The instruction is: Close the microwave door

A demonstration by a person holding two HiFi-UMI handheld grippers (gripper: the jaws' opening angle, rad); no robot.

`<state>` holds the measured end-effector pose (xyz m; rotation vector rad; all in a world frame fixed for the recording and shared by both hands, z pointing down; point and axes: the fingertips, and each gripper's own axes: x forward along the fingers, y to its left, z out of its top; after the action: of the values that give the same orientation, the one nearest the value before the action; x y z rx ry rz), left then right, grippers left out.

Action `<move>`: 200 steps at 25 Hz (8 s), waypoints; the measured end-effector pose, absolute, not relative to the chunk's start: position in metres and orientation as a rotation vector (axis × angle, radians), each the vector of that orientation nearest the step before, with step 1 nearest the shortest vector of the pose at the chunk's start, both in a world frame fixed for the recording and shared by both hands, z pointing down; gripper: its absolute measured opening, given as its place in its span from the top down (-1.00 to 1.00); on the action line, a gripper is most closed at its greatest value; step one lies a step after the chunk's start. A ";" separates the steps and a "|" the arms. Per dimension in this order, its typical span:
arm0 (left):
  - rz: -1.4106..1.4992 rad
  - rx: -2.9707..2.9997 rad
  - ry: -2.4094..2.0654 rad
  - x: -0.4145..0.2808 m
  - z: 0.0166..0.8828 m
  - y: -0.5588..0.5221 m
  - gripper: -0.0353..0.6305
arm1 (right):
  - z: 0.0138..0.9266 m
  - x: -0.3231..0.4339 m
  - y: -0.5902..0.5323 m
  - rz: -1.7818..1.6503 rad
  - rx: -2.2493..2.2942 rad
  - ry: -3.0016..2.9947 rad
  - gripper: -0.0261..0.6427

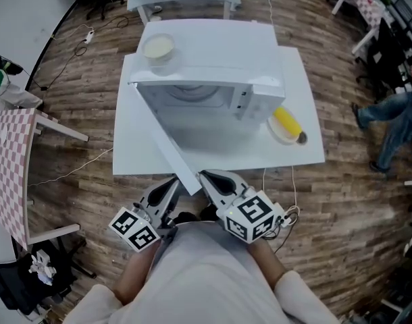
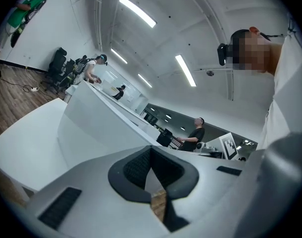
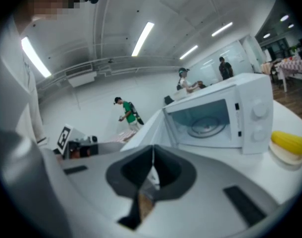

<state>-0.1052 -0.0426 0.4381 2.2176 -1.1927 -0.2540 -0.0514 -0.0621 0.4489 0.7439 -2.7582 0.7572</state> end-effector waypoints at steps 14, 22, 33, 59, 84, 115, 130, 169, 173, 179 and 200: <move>-0.211 2.256 -1.205 -0.085 0.435 -0.050 0.84 | 0.452 -0.036 -0.073 0.784 0.736 -2.777 0.85; -0.210 2.256 -1.191 -0.078 0.435 -0.058 0.84 | 0.457 -0.028 -0.080 0.868 0.754 -2.779 0.85; -0.204 2.301 -1.145 -0.064 0.434 -0.069 0.84 | 0.462 -0.013 -0.093 0.968 0.797 -2.769 0.85; -0.187 2.308 -1.064 -0.046 0.435 -0.092 0.84 | 0.463 0.006 -0.115 0.972 0.885 -2.774 0.85; -0.217 2.256 -0.993 -0.038 0.439 -0.112 0.84 | 0.476 0.020 -0.123 1.107 0.926 -2.726 0.85; -0.224 2.260 -0.968 -0.034 0.441 -0.145 0.84 | 0.482 0.031 -0.148 1.055 1.027 -2.651 0.85; -0.250 2.250 -0.946 -0.031 0.439 -0.157 0.84 | 0.483 0.037 -0.164 1.079 1.082 -2.644 0.85; -0.260 2.229 -0.919 -0.018 0.439 -0.200 0.84 | 0.492 0.052 -0.197 1.163 1.122 -2.639 0.85; -0.259 2.229 -0.920 -0.017 0.438 -0.203 0.84 | 0.492 0.053 -0.200 1.172 1.127 -2.639 0.85; -0.259 2.236 -0.912 -0.016 0.438 -0.208 0.84 | 0.494 0.054 -0.202 1.179 1.129 -2.627 0.85; -0.300 2.238 -0.845 -0.001 0.436 -0.228 0.84 | 0.494 0.039 -0.205 1.193 1.081 -2.624 0.85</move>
<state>-0.0007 -0.2280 0.4358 2.2383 -0.8446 -0.3001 0.0390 -0.2055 0.4939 1.0807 -2.6241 1.1926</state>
